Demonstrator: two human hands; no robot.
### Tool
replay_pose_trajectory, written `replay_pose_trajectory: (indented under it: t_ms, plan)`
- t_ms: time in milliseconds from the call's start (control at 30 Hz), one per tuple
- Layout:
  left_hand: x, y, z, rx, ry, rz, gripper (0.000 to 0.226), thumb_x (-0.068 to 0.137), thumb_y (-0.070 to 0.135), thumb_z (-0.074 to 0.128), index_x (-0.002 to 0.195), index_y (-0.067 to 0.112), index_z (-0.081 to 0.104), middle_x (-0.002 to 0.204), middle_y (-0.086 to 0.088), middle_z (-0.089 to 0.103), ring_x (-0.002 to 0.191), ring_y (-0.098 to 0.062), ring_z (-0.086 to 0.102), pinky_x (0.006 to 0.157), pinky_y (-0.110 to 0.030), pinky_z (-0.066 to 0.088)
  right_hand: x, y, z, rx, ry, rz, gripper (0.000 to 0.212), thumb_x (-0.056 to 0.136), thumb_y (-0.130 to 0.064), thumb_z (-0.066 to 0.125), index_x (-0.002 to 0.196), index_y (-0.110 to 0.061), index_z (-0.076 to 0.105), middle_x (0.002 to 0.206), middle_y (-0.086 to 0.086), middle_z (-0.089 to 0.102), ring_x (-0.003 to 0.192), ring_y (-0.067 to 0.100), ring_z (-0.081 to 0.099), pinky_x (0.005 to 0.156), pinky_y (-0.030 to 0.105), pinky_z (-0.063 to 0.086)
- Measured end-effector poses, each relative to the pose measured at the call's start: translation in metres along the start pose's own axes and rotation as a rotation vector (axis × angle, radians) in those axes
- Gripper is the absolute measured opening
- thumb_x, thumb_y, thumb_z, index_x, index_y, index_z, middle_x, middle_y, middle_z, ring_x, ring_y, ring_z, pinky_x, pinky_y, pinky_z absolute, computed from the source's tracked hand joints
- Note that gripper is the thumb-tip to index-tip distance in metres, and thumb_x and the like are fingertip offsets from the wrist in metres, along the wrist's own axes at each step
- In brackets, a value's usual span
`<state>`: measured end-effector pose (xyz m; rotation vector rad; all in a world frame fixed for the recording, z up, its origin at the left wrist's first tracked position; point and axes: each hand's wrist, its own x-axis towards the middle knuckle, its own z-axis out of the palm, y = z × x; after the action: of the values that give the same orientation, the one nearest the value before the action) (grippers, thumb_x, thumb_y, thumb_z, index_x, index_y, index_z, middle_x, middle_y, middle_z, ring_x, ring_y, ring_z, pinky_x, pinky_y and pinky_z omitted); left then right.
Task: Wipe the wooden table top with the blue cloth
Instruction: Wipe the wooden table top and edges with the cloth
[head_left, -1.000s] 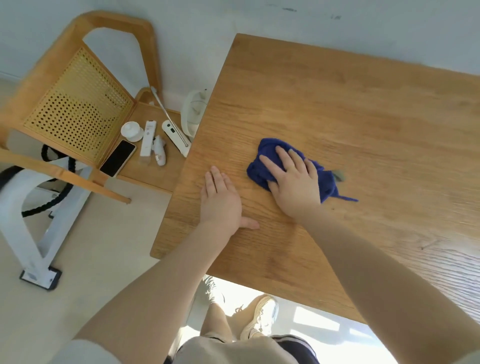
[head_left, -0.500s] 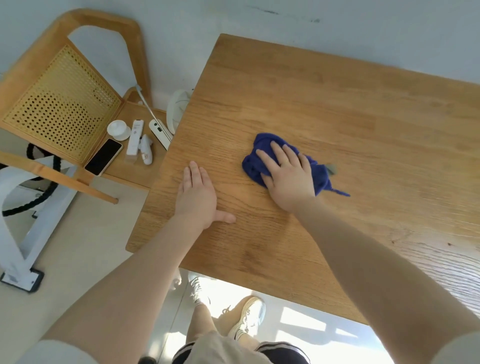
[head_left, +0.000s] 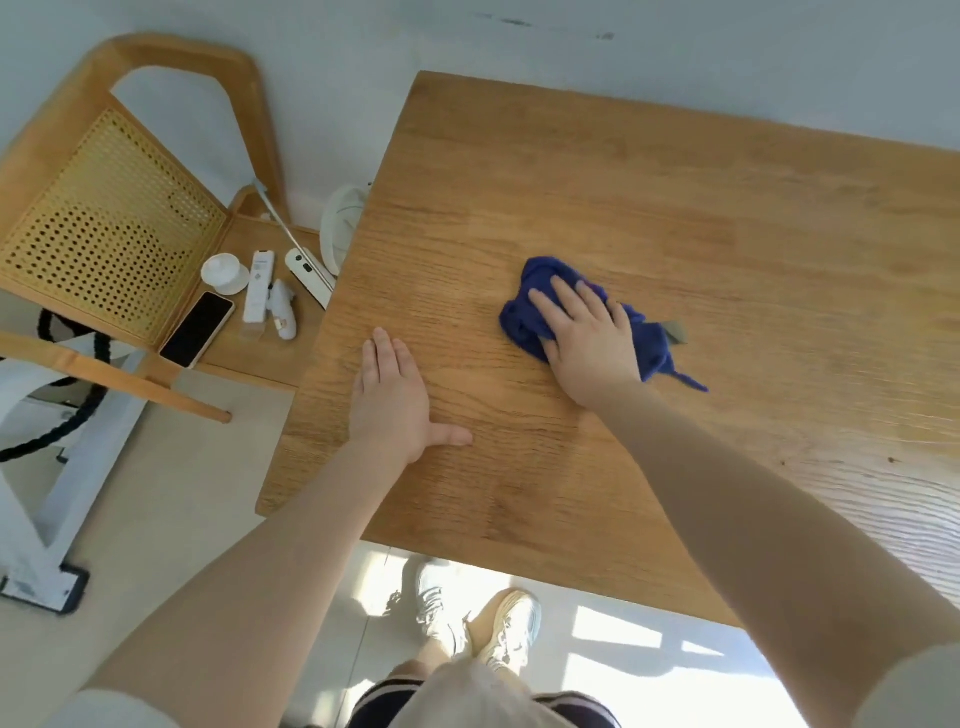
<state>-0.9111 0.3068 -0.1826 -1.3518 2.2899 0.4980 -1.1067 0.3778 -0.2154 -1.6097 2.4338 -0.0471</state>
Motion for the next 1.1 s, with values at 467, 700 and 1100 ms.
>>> replay_pose_trajectory:
  t_ms: [467, 700, 1100]
  plan:
    - [0.023, 0.008, -0.015, 0.226, 0.006, 0.388, 0.131, 0.063, 0.065, 0.068, 0.146, 0.004, -0.013, 0.154, -0.011, -0.022, 0.145, -0.023, -0.012, 0.117, -0.036, -0.003, 0.009, -0.027, 0.004, 0.021, 0.039, 0.067, 0.049, 0.098, -0.03, 0.036, 0.145, -0.031, 0.022, 0.156, -0.001, 0.016, 0.144, 0.023, 0.009, 0.116, 0.045, 0.008]
    - [0.022, 0.003, -0.016, 0.151, -0.003, 0.428, 0.131, 0.063, 0.062, 0.07, 0.147, 0.004, -0.012, 0.154, -0.011, -0.022, 0.145, -0.023, -0.011, 0.116, -0.034, -0.003, -0.041, -0.014, 0.003, 0.053, 0.038, 0.14, 0.05, 0.097, -0.022, 0.039, 0.145, -0.023, 0.026, 0.155, 0.005, 0.018, 0.144, 0.025, 0.01, 0.116, 0.043, 0.005]
    - [0.024, 0.005, -0.015, 0.122, -0.02, 0.414, 0.131, 0.063, 0.058, 0.073, 0.146, 0.004, -0.012, 0.154, -0.011, -0.023, 0.145, -0.023, -0.012, 0.116, -0.034, -0.002, 0.009, -0.034, 0.003, 0.039, 0.046, 0.097, 0.048, 0.097, -0.025, 0.038, 0.143, -0.028, 0.029, 0.155, 0.005, 0.02, 0.143, 0.026, 0.012, 0.115, 0.043, 0.008]
